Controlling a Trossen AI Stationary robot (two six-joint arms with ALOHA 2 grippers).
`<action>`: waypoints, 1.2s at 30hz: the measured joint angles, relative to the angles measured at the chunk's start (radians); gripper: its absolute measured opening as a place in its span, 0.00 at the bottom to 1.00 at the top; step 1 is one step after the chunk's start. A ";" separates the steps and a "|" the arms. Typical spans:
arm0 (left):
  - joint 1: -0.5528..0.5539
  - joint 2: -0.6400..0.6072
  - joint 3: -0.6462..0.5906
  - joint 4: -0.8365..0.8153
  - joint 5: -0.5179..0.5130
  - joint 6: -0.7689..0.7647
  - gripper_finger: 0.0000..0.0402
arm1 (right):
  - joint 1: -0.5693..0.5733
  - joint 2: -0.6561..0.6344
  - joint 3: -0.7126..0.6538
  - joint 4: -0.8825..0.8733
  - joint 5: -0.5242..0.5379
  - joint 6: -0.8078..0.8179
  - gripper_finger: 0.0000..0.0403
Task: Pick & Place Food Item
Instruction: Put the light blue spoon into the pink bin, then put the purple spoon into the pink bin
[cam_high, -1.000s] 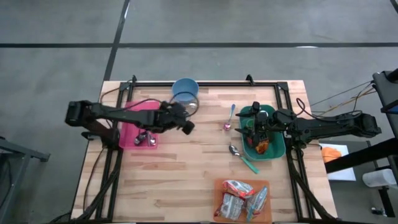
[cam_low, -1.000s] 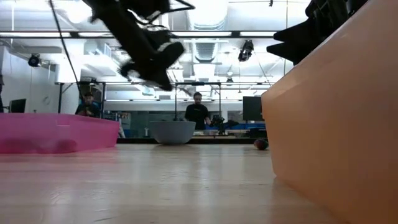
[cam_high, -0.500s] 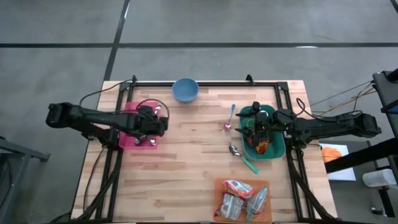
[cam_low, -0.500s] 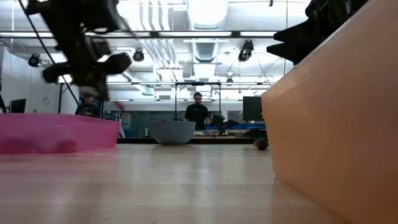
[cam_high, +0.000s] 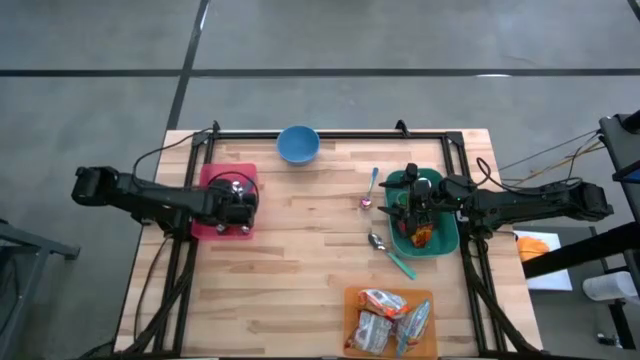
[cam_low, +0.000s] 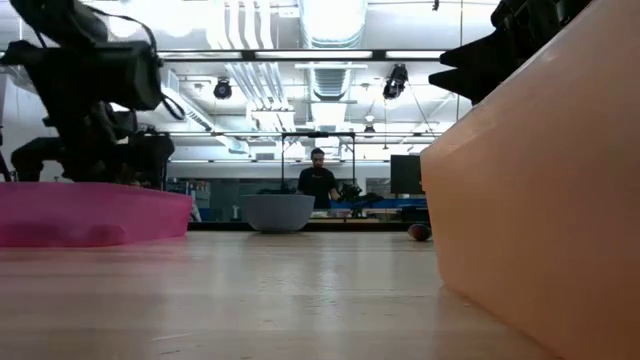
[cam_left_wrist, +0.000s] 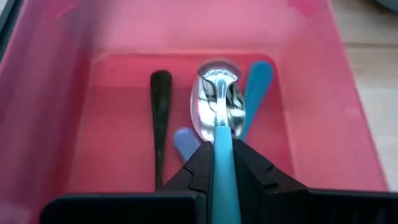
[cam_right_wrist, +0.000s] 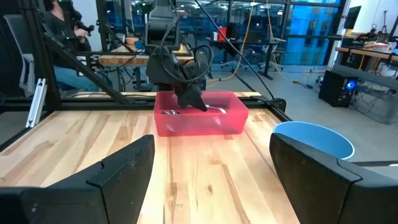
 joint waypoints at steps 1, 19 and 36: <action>0.001 0.000 -0.012 0.011 -0.012 0.000 0.09 | 0.000 0.000 0.000 0.000 0.000 -0.001 0.78; 0.001 0.000 -0.132 0.205 -0.061 -0.016 0.30 | 0.000 0.000 0.000 0.000 0.000 0.000 0.78; 0.001 0.000 -0.071 0.181 -0.055 0.043 0.59 | 0.000 0.000 0.000 0.001 0.000 -0.001 0.78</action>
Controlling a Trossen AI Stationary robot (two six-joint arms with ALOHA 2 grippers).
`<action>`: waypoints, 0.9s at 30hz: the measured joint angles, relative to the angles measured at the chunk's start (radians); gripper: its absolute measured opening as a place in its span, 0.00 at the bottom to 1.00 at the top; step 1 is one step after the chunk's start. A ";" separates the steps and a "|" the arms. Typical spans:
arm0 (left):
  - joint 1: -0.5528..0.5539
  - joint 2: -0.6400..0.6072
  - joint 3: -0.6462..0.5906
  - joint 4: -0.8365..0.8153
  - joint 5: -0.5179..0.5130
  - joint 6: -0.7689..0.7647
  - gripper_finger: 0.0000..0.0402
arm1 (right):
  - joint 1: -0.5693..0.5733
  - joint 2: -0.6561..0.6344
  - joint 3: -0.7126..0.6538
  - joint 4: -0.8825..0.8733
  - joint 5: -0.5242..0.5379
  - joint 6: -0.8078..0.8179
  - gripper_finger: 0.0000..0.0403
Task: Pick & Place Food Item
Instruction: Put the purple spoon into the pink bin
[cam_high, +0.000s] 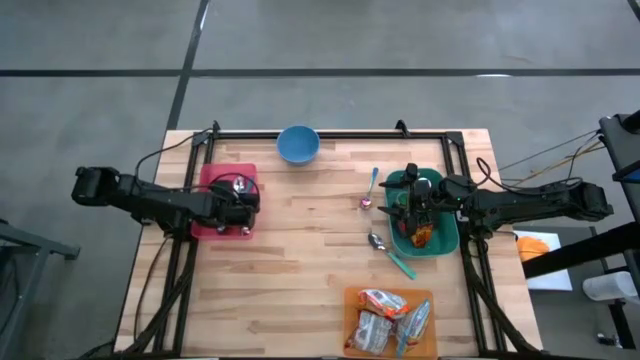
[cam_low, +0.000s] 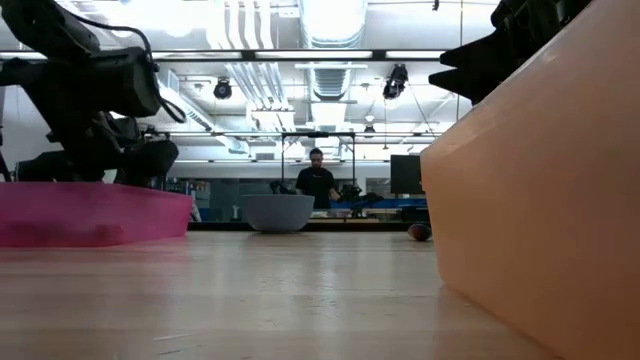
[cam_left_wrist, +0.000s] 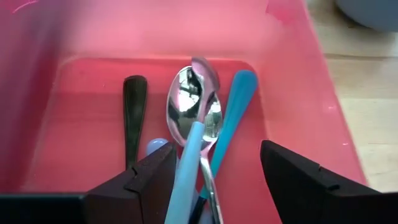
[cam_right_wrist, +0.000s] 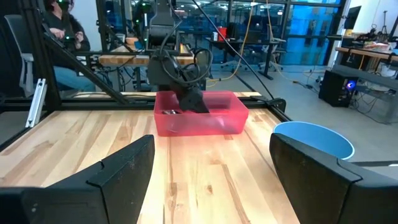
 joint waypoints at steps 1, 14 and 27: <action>0.000 0.000 0.007 -0.003 0.000 0.001 0.59 | 0.000 0.000 0.000 0.000 0.000 0.000 0.78; -0.001 -0.092 0.296 -0.209 0.057 0.253 0.59 | 0.000 0.000 0.000 0.000 0.000 0.001 0.78; -0.001 -0.119 0.473 0.006 0.072 0.574 0.59 | 0.000 0.000 0.000 0.000 0.000 0.000 0.78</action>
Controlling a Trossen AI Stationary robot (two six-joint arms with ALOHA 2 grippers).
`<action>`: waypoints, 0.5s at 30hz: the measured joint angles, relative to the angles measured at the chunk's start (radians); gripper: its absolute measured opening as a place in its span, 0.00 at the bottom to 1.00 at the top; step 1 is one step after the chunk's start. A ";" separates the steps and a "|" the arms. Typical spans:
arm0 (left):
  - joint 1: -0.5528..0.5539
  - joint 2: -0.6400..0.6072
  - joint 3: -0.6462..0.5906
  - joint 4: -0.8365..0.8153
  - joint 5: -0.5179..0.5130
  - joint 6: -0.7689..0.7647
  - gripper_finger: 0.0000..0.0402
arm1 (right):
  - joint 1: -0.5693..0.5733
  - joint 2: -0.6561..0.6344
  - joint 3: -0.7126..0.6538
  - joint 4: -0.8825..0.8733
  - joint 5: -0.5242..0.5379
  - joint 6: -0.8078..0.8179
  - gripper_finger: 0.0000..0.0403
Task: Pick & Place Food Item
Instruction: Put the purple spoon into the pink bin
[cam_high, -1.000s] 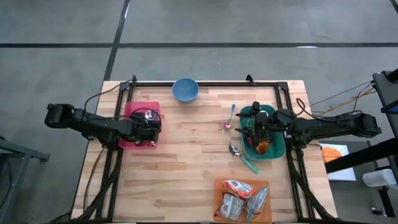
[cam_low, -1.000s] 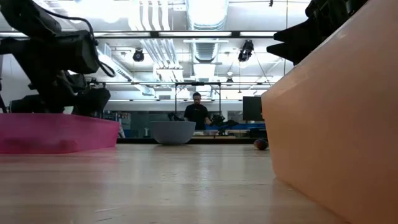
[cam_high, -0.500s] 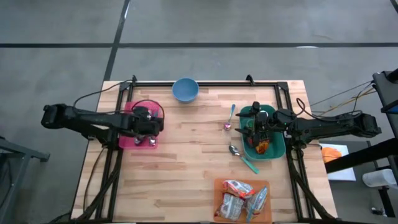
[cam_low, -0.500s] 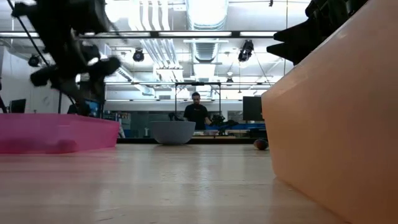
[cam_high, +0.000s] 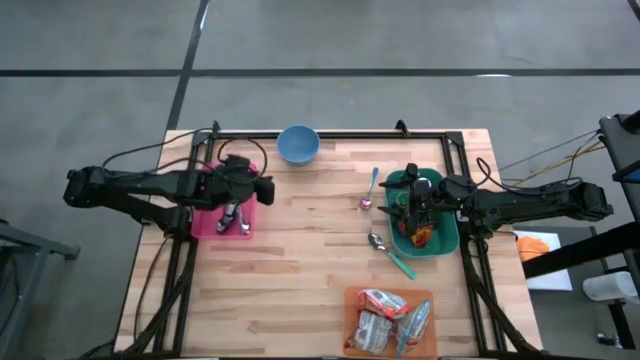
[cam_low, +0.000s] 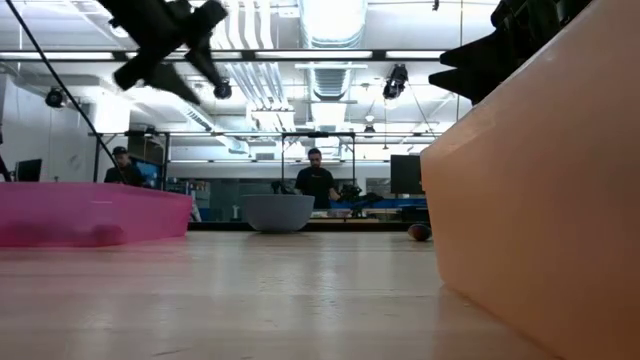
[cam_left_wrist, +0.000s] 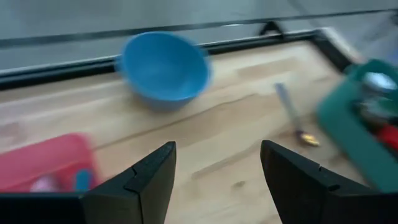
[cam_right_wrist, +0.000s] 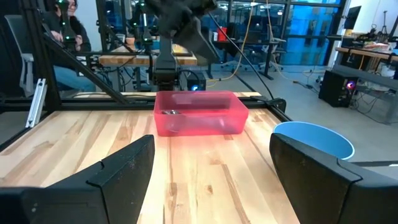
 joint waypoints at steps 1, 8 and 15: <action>0.000 0.000 0.000 0.043 0.022 0.042 0.59 | 0.000 0.000 0.000 0.000 0.000 0.001 0.78; 0.000 0.009 -0.004 0.253 0.176 0.296 0.59 | 0.000 0.000 0.000 0.000 0.000 0.001 0.78; 0.010 0.010 -0.005 0.261 0.191 0.317 0.59 | 0.000 0.000 0.000 0.000 0.000 0.000 0.78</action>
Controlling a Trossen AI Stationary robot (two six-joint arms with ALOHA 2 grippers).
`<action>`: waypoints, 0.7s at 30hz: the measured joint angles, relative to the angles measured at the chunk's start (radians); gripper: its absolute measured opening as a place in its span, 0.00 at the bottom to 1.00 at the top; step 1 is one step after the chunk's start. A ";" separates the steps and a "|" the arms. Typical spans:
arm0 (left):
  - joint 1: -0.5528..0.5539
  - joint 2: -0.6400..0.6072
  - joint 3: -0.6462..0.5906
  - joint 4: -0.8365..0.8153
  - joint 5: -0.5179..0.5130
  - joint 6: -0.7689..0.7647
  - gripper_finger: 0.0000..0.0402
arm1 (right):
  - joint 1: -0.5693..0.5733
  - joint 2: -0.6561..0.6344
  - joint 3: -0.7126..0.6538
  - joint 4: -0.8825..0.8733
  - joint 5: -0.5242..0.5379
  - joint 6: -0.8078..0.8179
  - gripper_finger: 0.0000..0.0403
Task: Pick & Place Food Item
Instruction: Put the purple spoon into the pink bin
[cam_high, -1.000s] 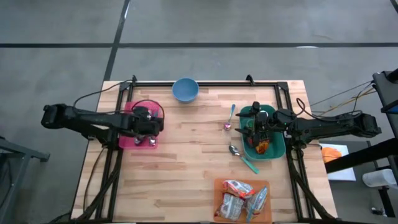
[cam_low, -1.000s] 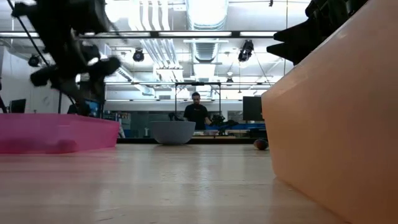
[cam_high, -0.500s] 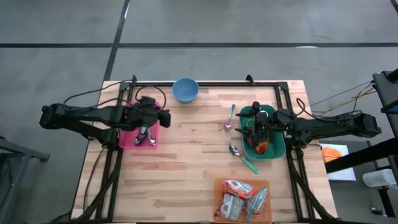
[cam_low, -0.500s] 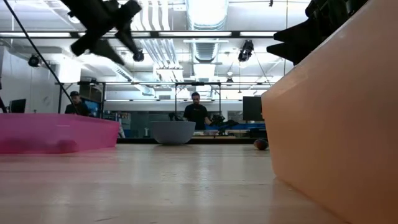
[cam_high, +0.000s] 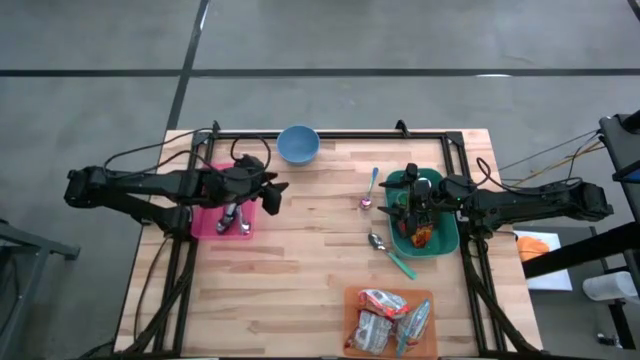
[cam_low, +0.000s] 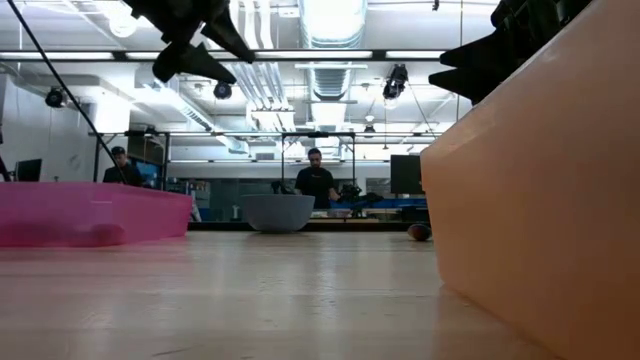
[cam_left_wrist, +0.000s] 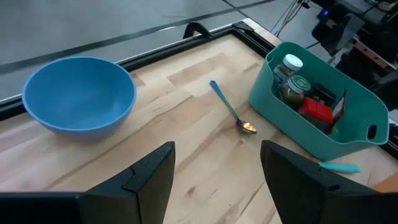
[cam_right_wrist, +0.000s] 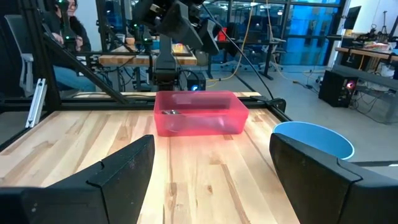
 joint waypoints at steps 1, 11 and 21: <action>0.004 0.000 0.000 0.000 0.000 0.002 0.59 | 0.000 0.000 0.000 0.000 0.000 0.001 0.78; 0.038 0.137 0.000 0.146 0.150 0.159 0.59 | 0.000 0.000 0.000 0.000 0.000 0.001 0.78; 0.058 0.427 0.000 0.461 0.241 0.347 0.59 | 0.000 0.000 0.000 0.000 0.000 0.001 0.78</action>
